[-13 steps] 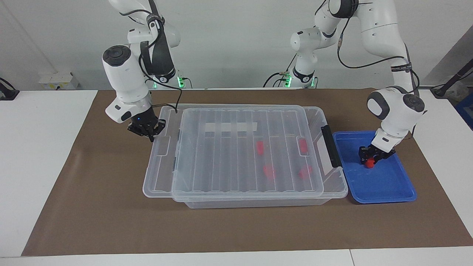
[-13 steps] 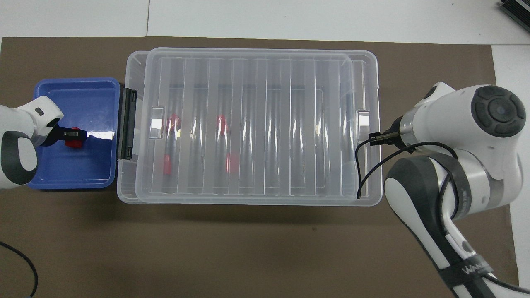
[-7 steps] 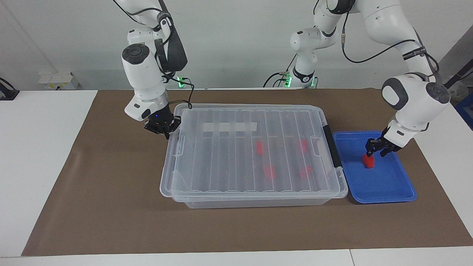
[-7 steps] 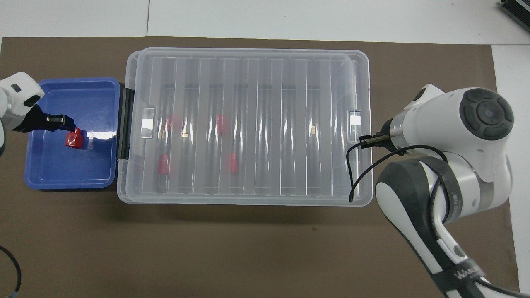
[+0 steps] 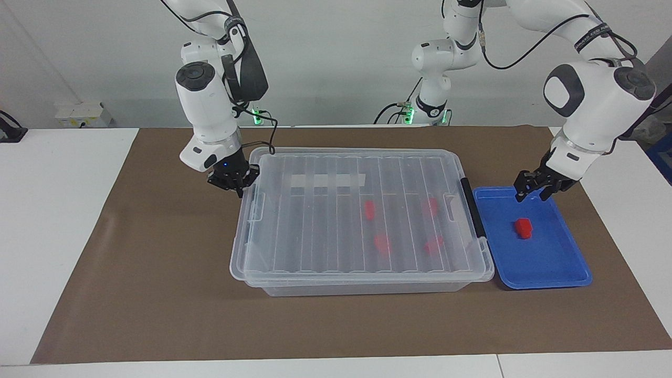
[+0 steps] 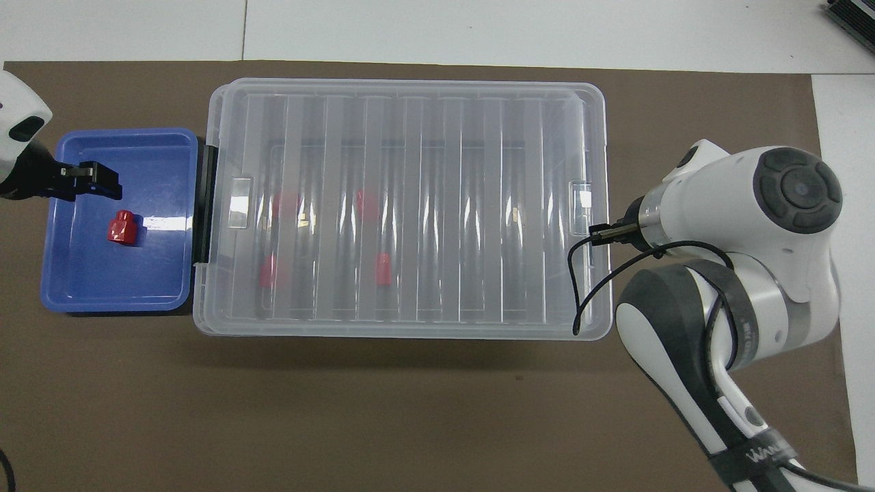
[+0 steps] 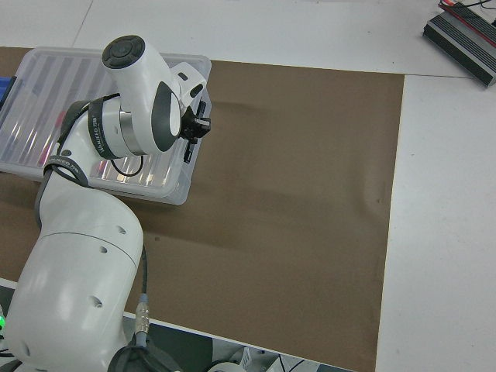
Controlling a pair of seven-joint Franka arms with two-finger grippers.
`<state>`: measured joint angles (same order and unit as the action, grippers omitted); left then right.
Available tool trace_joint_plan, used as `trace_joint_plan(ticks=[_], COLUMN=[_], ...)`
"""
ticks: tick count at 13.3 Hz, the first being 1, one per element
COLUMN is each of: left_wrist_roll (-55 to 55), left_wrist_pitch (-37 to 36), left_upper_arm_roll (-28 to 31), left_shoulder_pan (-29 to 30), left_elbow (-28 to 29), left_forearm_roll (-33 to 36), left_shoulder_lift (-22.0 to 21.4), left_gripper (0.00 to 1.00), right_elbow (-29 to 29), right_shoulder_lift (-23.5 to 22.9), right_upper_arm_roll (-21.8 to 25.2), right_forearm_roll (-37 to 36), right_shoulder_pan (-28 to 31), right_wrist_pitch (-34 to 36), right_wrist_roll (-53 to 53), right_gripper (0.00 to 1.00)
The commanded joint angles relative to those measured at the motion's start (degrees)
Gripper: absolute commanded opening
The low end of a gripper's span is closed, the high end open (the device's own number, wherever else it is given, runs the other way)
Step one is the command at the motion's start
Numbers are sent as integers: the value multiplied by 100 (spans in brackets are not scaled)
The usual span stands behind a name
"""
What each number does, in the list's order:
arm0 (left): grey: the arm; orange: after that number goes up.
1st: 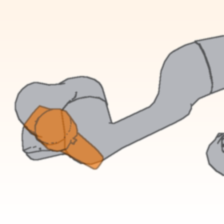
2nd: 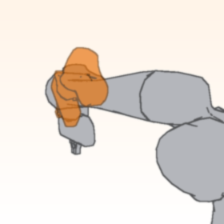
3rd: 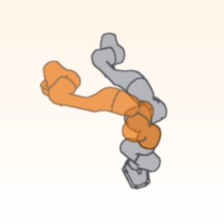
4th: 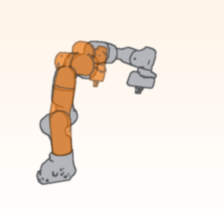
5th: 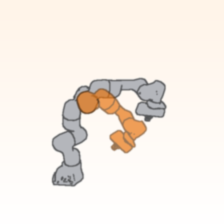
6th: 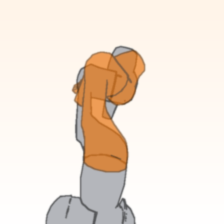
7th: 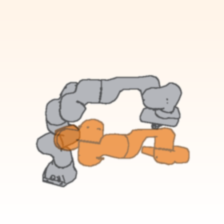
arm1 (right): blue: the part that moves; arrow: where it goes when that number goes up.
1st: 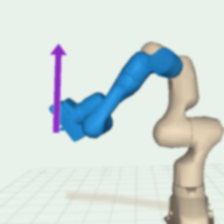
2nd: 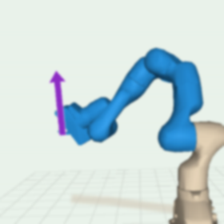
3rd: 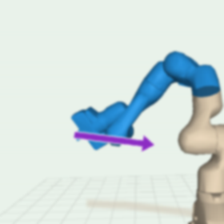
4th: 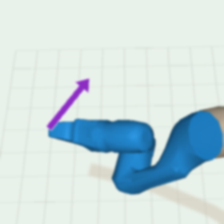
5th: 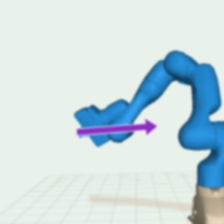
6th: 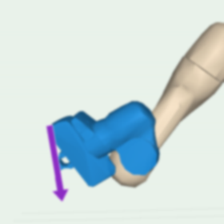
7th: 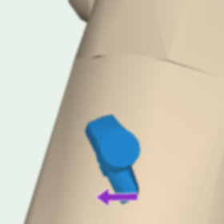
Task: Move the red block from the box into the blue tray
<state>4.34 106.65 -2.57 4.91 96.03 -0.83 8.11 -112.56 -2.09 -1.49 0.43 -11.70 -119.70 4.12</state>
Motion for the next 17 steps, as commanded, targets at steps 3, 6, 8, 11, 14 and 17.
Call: trace_joint_plan(ticks=[3, 6, 8, 11, 14, 17], left_wrist_roll=[-64, -56, -47, -56, -56, -56], left_wrist_pitch=[-583, -532, -426, -329, -75, -1020], left_upper_arm_roll=[29, 2, 2, 2, -7, 11], left_shoulder_pan=[-26, -34, -34, -34, -43, -70], left_elbow=[48, 188, 197, 189, 93, -372], left_forearm_roll=[101, 101, 101, 101, 101, 101], left_shoulder_lift=[-704, -828, -828, -828, -793, -837], left_gripper=[100, 100, 100, 100, 100, 100], right_elbow=[-91, -65, -38, -38, -29, 6], right_shoulder_lift=[33, 33, 15, 7, -2, -11], right_upper_arm_roll=[-1, -1, -9, -10, -10, -10], right_forearm_roll=[141, 141, 150, 159, 159, 168], right_shoulder_pan=[-70, -70, -70, -78, -87, -87], right_wrist_pitch=[-186, -186, -186, -194, -203, -203], right_wrist_roll=[10, 10, 19, 28, 36, 45], right_gripper=[0, 0, 0, 0, 0, 0])
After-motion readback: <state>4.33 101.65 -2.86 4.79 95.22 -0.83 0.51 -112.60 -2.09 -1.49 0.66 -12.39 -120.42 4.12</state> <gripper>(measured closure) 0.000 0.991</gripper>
